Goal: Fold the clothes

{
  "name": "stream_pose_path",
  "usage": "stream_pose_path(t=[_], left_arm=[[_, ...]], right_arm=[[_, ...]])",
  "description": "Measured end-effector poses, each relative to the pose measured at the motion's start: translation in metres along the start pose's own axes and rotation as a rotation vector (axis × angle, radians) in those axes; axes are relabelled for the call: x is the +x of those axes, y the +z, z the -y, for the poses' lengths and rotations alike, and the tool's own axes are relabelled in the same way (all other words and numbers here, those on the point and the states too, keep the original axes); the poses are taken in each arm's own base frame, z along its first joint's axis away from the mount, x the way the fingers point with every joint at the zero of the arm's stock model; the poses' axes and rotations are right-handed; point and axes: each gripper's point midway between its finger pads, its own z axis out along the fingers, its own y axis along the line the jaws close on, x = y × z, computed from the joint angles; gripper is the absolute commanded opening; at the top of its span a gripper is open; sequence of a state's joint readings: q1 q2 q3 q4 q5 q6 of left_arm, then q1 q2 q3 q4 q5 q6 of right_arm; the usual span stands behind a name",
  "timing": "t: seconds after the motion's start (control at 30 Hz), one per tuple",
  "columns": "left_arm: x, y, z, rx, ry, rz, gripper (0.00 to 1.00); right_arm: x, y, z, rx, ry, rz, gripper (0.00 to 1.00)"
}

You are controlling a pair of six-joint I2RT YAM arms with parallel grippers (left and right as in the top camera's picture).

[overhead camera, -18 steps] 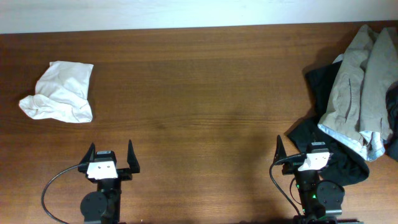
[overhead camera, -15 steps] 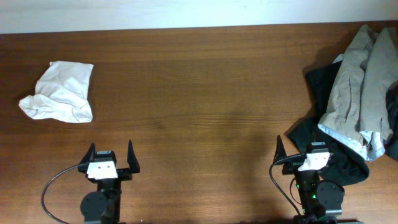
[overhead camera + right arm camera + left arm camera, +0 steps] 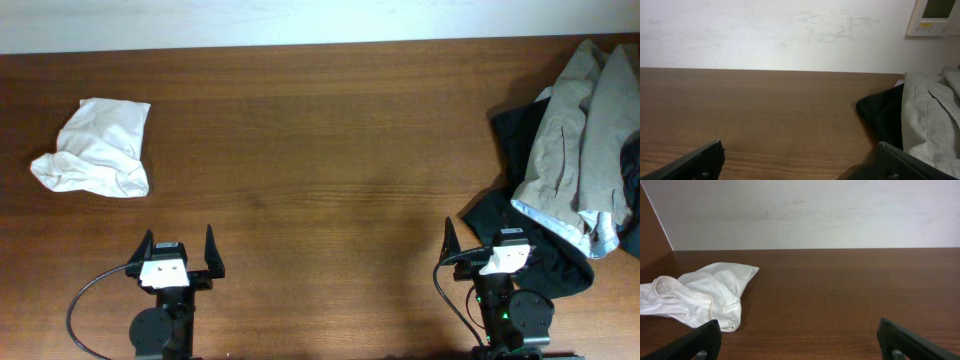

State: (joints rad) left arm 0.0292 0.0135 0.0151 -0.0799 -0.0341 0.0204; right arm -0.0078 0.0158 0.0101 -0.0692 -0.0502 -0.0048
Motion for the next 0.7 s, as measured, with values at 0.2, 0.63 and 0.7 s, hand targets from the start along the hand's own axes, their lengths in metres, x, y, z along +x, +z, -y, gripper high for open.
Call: stream_pose_path(t=[0.2, 0.63, 0.7], left_arm=[[0.000, 0.000, 0.000, 0.000, 0.000, 0.000, 0.99], [-0.010, 0.000, 0.001, 0.005, -0.001, 0.040, 0.99], [-0.010, 0.000, 0.003, 0.017, -0.001, 0.039, 0.99]], right_arm=[[0.000, 0.000, 0.000, 0.000, 0.001, 0.000, 0.99], [0.000, 0.000, 0.000, 0.000, 0.021, 0.002, 0.99], [-0.001, 0.000, 0.000, 0.000, 0.029, 0.005, 0.99]])
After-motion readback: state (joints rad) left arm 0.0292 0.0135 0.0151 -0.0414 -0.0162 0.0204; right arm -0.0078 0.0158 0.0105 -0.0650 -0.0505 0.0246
